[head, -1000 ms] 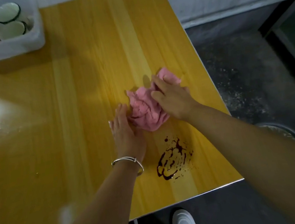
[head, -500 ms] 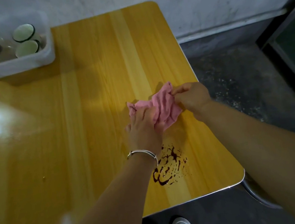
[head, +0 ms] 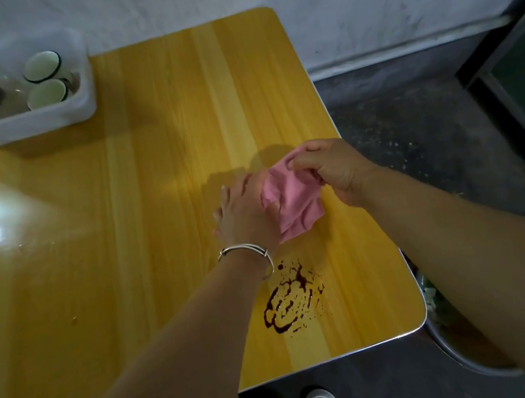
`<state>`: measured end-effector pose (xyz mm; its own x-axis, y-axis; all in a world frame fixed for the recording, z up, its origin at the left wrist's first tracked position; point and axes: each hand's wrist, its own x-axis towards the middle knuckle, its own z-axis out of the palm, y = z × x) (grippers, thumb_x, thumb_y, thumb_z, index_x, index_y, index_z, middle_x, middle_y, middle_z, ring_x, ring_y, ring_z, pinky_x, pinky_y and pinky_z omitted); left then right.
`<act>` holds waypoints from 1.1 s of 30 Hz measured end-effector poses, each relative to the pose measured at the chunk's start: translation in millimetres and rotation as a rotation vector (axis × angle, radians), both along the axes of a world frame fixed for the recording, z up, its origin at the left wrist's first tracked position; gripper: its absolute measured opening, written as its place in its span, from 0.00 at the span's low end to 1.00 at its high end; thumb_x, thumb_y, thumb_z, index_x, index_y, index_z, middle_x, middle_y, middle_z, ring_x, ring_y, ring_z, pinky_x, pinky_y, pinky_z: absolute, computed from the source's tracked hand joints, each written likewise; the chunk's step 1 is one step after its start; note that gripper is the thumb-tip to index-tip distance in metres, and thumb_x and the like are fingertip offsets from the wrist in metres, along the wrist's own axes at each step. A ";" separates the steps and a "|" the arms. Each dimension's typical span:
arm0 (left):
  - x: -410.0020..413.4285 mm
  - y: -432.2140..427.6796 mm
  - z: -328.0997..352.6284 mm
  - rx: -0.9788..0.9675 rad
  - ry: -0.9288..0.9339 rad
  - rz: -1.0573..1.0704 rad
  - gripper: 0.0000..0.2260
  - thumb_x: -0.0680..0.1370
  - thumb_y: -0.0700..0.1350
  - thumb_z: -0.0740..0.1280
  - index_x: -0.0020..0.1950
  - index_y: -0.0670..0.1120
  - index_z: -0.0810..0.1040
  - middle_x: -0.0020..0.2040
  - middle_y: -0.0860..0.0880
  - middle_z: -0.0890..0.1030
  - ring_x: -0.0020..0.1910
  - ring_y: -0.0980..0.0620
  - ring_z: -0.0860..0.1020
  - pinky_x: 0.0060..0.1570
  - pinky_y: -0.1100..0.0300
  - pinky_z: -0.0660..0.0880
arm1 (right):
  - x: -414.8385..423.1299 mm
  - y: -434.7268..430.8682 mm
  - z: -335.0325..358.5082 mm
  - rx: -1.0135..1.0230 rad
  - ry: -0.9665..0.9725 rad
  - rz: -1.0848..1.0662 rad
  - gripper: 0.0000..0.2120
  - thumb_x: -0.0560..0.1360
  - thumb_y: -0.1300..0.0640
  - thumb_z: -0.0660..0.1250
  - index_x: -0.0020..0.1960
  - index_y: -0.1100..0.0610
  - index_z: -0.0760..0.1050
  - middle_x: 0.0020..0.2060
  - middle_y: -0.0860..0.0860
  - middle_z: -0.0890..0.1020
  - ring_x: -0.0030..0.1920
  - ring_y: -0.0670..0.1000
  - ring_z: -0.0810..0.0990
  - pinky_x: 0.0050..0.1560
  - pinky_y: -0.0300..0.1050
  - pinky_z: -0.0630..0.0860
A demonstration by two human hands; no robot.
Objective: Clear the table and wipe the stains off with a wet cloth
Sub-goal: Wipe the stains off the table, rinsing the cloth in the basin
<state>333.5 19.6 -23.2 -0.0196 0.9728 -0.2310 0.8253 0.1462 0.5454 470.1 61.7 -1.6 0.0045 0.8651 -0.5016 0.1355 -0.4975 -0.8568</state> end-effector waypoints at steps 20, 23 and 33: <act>-11.1 6.0 84.5 -0.090 -0.683 0.097 0.14 0.71 0.40 0.72 0.51 0.47 0.70 0.46 0.51 0.78 0.37 0.61 0.79 0.31 0.70 0.75 | -26.8 17.4 75.0 -0.053 0.161 -0.047 0.15 0.71 0.63 0.71 0.56 0.67 0.76 0.34 0.56 0.78 0.22 0.44 0.75 0.24 0.34 0.74; -21.3 12.7 76.1 -0.033 -0.538 0.077 0.13 0.69 0.37 0.71 0.43 0.54 0.74 0.46 0.53 0.79 0.47 0.55 0.80 0.47 0.55 0.79 | -23.7 16.4 74.8 -0.085 0.192 0.059 0.19 0.69 0.68 0.71 0.60 0.67 0.75 0.42 0.59 0.80 0.33 0.49 0.78 0.36 0.40 0.76; -27.0 12.4 76.9 -0.053 -0.589 0.202 0.16 0.69 0.37 0.72 0.50 0.49 0.70 0.45 0.53 0.76 0.44 0.54 0.77 0.41 0.63 0.75 | -30.6 16.1 74.5 -0.092 0.092 0.178 0.17 0.69 0.77 0.60 0.52 0.65 0.78 0.37 0.55 0.79 0.35 0.49 0.76 0.36 0.40 0.75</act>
<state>306.5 32.1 53.7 -0.0563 0.9501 -0.3069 0.3418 0.3072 0.8882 439.5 77.8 73.0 -0.1939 0.7985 -0.5698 0.1513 -0.5496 -0.8216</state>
